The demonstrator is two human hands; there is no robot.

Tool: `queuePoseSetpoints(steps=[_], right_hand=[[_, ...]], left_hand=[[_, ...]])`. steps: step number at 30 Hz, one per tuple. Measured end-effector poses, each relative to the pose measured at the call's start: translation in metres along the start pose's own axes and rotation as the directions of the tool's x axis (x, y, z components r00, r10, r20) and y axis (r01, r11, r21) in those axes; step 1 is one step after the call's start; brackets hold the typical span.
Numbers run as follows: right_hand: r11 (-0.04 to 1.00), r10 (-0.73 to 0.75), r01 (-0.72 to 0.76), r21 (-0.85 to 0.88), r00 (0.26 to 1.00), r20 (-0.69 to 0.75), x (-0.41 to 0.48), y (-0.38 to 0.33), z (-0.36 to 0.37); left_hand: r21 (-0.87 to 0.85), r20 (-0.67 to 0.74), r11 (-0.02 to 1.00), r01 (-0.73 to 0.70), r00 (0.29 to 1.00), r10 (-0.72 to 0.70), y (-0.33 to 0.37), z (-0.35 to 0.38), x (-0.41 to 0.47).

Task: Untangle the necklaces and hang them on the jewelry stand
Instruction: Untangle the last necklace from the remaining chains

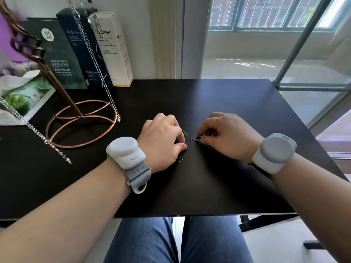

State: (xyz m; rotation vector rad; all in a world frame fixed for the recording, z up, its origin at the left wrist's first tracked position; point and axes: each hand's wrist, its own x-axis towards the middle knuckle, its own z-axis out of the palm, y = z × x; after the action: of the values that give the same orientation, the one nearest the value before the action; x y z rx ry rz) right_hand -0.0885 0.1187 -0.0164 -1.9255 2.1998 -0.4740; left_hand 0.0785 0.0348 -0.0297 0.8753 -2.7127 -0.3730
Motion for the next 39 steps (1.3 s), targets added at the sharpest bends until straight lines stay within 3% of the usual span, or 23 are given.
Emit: queuePoseSetpoints(steps=[5, 10, 15, 24, 30, 39], right_hand=[[1.000, 0.007, -0.008, 0.005, 1.000, 0.007, -0.001, -0.004, -0.001], [0.987, 0.023, -0.021, 0.162, 1.000, -0.012, -0.003, -0.012, -0.005], [0.875, 0.042, -0.062, 0.481, 0.998, 0.052, -0.001, -0.028, -0.017], [0.680, 0.027, -0.025, 0.733, 1.000, 0.010, 0.004, -0.052, -0.045], [0.643, -0.009, 0.029, 0.766, 1.000, -0.030, 0.006, -0.080, -0.072], [0.675, -0.125, 0.135, 0.726, 0.990, -0.069, -0.002, -0.131, -0.106]], left_hand=[[0.034, 0.043, 0.999, -0.026, 0.999, 0.025, -0.001, 0.002, -0.002], [-0.285, 0.031, 0.957, 0.063, 0.998, -0.056, 0.003, -0.016, -0.004], [-0.526, 0.003, 0.846, 0.087, 0.995, -0.100, 0.012, -0.038, -0.005], [-0.747, -0.064, 0.662, 0.067, 0.983, -0.171, 0.016, -0.070, -0.010], [-0.868, -0.089, 0.496, 0.032, 0.972, -0.218, 0.021, -0.093, -0.021], [-0.891, -0.141, 0.452, -0.035, 0.969, -0.202, 0.024, -0.132, -0.055]])
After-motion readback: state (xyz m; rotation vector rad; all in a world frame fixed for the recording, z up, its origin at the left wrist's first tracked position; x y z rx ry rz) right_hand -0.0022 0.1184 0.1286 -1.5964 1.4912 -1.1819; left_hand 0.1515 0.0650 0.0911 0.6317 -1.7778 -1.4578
